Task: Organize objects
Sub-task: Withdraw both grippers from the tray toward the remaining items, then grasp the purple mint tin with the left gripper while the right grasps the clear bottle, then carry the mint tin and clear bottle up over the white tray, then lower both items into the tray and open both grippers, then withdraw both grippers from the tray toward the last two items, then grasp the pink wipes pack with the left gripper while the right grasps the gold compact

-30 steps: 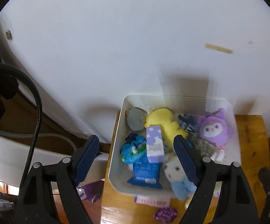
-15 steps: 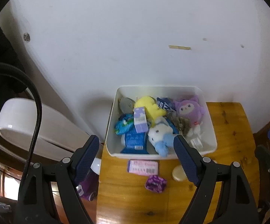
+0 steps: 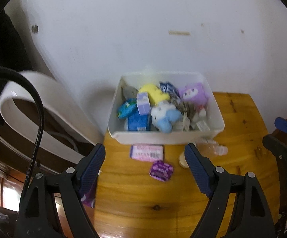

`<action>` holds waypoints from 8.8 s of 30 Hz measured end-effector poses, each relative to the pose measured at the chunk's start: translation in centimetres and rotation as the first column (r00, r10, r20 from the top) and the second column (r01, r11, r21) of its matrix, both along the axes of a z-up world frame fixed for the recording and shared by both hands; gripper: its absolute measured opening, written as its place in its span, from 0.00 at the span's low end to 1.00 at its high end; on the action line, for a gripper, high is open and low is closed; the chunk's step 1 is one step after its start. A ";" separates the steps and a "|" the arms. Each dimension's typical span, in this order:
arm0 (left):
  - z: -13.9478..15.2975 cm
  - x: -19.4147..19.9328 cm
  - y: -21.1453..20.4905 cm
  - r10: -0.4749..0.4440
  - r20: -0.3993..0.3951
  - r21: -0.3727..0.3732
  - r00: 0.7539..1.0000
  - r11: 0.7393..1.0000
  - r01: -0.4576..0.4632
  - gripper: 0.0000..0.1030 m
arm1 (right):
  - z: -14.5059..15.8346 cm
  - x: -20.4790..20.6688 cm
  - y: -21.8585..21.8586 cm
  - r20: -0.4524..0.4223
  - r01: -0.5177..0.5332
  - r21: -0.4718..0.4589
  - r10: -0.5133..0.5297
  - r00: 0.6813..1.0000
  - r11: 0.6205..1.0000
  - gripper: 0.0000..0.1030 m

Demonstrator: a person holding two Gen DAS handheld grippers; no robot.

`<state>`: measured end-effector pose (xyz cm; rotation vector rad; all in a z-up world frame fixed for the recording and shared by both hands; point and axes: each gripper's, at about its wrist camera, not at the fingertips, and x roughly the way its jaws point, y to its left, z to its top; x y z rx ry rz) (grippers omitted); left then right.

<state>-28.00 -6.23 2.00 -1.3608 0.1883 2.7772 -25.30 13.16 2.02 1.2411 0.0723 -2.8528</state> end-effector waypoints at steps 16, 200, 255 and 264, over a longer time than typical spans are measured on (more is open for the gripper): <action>-12.9 -1.9 2.6 0.043 0.140 0.004 0.989 0.999 -0.044 0.82 | -13.7 -3.2 2.5 0.173 -0.087 0.006 0.085 0.981 0.996 0.52; -9.6 -2.6 -4.5 0.124 0.124 0.157 0.985 0.977 -0.143 0.94 | -15.7 -6.4 -3.1 0.179 0.104 -0.094 -0.086 0.980 0.990 0.66; -20.3 -7.0 -1.7 0.146 0.203 0.019 0.968 0.988 -0.153 0.86 | -21.2 -6.1 -2.6 0.100 0.126 -0.078 -0.118 0.988 0.989 0.49; -16.7 -1.0 -1.9 0.107 0.166 0.121 0.980 0.984 -0.127 0.86 | -18.4 -2.7 -0.8 0.088 0.194 -0.138 -0.183 0.979 0.971 0.40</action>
